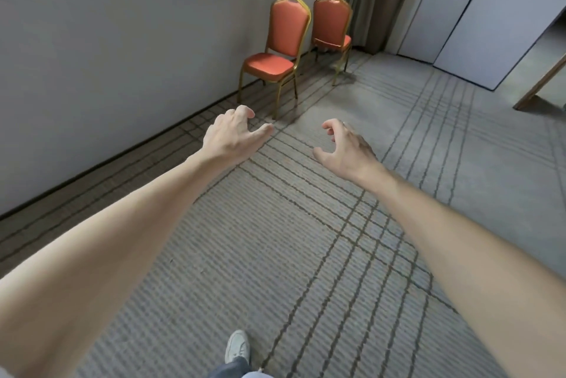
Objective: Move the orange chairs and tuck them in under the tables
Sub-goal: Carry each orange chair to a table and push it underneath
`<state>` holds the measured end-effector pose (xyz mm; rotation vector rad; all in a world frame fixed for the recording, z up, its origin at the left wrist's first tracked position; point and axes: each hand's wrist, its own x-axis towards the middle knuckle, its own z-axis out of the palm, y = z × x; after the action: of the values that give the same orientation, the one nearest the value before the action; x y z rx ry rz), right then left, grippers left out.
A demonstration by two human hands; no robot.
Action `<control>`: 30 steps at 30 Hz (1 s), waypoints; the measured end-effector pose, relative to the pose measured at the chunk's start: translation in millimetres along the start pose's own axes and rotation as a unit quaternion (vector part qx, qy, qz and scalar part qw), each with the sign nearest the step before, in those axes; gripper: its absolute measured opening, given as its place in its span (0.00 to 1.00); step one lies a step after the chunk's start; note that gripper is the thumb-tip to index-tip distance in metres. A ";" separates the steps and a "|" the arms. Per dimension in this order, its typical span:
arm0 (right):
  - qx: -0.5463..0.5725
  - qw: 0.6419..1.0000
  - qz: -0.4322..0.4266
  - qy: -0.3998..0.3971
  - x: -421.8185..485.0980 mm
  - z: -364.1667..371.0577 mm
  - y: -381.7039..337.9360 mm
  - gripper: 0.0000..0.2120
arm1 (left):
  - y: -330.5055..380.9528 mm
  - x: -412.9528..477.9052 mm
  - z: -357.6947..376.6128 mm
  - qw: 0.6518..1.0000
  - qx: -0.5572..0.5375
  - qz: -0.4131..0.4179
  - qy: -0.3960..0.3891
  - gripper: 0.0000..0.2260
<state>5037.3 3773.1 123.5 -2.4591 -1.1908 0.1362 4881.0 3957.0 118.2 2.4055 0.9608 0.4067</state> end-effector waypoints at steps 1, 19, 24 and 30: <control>-0.003 1.000 0.008 0.003 32.6 -2.5 3.4 0.27 | 4.7 35.6 -0.8 1.000 -0.002 -0.002 -0.003 0.35; 0.055 0.996 0.040 0.063 512.0 -34.8 197.0 0.27 | 98.0 550.1 116.9 0.999 0.043 0.013 -0.017 0.29; 0.055 0.997 0.034 0.045 640.7 -51.0 237.0 0.27 | 115.7 673.4 136.4 0.999 0.043 0.001 -0.012 0.29; 0.038 0.999 0.014 0.023 807.1 -35.2 273.5 0.27 | 109.2 838.3 165.9 0.999 0.019 -0.027 -0.013 0.29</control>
<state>5756.2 4232.1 116.6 -2.4006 -1.1111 0.1314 5605.8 4422.7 113.3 2.4070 1.0288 0.3379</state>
